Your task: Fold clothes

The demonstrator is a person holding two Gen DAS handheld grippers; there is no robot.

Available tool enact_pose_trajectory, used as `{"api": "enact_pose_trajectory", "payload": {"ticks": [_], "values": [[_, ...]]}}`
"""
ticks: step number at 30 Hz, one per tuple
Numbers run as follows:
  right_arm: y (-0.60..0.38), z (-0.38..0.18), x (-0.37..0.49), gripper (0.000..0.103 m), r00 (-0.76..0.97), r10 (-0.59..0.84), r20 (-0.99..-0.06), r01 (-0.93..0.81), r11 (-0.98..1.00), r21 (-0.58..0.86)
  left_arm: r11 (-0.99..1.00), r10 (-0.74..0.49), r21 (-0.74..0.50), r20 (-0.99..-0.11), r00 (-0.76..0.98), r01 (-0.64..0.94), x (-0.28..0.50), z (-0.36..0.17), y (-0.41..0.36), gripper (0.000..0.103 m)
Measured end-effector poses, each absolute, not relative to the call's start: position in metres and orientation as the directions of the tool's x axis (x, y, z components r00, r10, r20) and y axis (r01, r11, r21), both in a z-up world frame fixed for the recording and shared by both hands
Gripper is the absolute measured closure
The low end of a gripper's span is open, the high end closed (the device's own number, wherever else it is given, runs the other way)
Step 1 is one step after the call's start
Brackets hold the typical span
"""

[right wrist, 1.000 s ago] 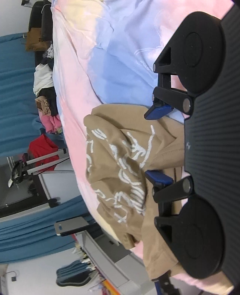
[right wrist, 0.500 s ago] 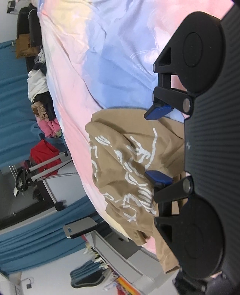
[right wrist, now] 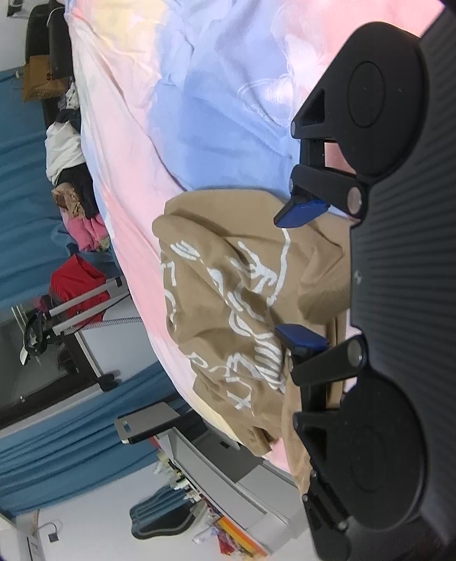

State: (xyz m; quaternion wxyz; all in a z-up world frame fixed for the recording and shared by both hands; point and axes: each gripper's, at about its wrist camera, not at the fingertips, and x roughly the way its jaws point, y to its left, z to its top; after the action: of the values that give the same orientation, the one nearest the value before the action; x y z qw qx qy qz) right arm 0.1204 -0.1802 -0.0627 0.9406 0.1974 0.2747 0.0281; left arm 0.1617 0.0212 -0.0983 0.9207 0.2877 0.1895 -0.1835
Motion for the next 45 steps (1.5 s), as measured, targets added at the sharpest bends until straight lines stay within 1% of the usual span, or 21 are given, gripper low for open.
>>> {"api": "enact_pose_trajectory", "payload": {"ticks": [2,4,8,9,10,12,15,19,22,25,27,28,29,31,32,36,38,40,42,43,45], "values": [[-0.176,-0.061,0.119,0.040,0.851,0.171,-0.497,0.031,0.928,0.372,0.797,-0.270,0.397,-0.439,0.857,0.455,0.158,-0.082,0.029,0.096],[-0.169,-0.059,0.117,0.040,0.853,0.188,-0.488,-0.001,0.934,0.358,0.826,-0.294,0.339,-0.423,0.857,0.451,0.155,-0.069,0.037,0.098],[-0.152,-0.054,0.112,0.040,0.860,0.233,-0.455,-0.088,0.944,0.318,0.870,-0.336,0.220,-0.390,0.857,0.441,0.146,-0.048,0.050,0.099],[-0.147,-0.052,0.109,0.036,0.863,0.246,-0.441,-0.116,0.947,0.301,0.878,-0.342,0.197,-0.383,0.858,0.437,0.143,-0.046,0.052,0.099],[-0.143,-0.050,0.107,0.026,0.867,0.260,-0.426,-0.146,0.949,0.281,0.884,-0.348,0.173,-0.377,0.858,0.435,0.141,-0.043,0.053,0.099],[-0.134,-0.045,0.101,0.020,0.872,0.288,-0.397,-0.204,0.949,0.242,0.890,-0.363,0.134,-0.371,0.855,0.436,0.138,-0.039,0.059,0.099],[-0.117,-0.045,0.098,0.019,0.870,0.295,-0.395,-0.244,0.954,0.176,0.897,-0.368,0.103,-0.365,0.855,0.431,0.139,-0.037,0.066,0.099],[-0.103,-0.059,0.110,0.019,0.875,0.137,-0.465,-0.138,0.990,0.032,0.911,-0.374,0.050,-0.320,0.871,0.409,0.137,-0.029,0.074,0.099],[-0.123,-0.060,0.116,0.019,0.882,-0.009,-0.472,0.044,0.997,0.064,0.921,-0.376,-0.002,-0.266,0.887,0.390,0.130,-0.022,0.085,0.099],[-0.144,-0.052,0.107,0.019,0.895,-0.120,-0.430,0.183,0.977,0.108,0.924,-0.379,-0.036,-0.217,0.900,0.380,0.123,-0.015,0.092,0.099],[-0.149,-0.049,0.100,0.019,0.895,-0.196,-0.402,0.254,0.963,0.095,0.924,-0.382,-0.046,-0.195,0.903,0.381,0.118,-0.010,0.093,0.099],[-0.150,-0.050,0.100,0.019,0.887,-0.215,-0.408,0.270,0.959,0.081,0.923,-0.384,-0.052,-0.184,0.905,0.381,0.115,-0.008,0.094,0.099],[-0.151,-0.054,0.103,0.019,0.874,-0.213,-0.437,0.270,0.960,0.071,0.923,-0.385,-0.053,-0.181,0.905,0.381,0.113,-0.005,0.094,0.099],[-0.153,-0.064,0.113,0.019,0.839,-0.196,-0.507,0.262,0.963,0.061,0.926,-0.376,-0.043,-0.184,0.908,0.374,0.110,-0.003,0.092,0.099],[-0.154,-0.068,0.116,0.019,0.825,-0.203,-0.528,0.271,0.961,0.055,0.928,-0.370,-0.038,-0.194,0.909,0.370,0.109,-0.004,0.091,0.099],[-0.162,-0.062,0.112,0.019,0.841,-0.268,-0.470,0.342,0.936,0.079,0.938,-0.336,0.002,-0.242,0.910,0.347,0.106,-0.007,0.085,0.099],[-0.164,-0.055,0.109,0.019,0.863,-0.269,-0.428,0.338,0.936,0.093,0.940,-0.320,0.029,-0.269,0.909,0.339,0.107,-0.011,0.082,0.098],[-0.164,-0.053,0.108,0.019,0.874,-0.258,-0.412,0.322,0.942,0.094,0.941,-0.310,0.039,-0.309,0.899,0.337,0.111,-0.016,0.079,0.096],[-0.162,-0.055,0.109,0.019,0.875,-0.242,-0.420,0.305,0.948,0.090,0.940,-0.294,0.062,-0.347,0.891,0.334,0.114,-0.023,0.075,0.091],[-0.161,-0.055,0.110,0.019,0.874,-0.231,-0.428,0.296,0.951,0.091,0.940,-0.282,0.082,-0.365,0.887,0.332,0.116,-0.027,0.072,0.086],[-0.161,-0.057,0.111,0.019,0.870,-0.211,-0.446,0.283,0.954,0.102,0.936,-0.257,0.124,-0.398,0.881,0.329,0.119,-0.036,0.066,0.074]]}}
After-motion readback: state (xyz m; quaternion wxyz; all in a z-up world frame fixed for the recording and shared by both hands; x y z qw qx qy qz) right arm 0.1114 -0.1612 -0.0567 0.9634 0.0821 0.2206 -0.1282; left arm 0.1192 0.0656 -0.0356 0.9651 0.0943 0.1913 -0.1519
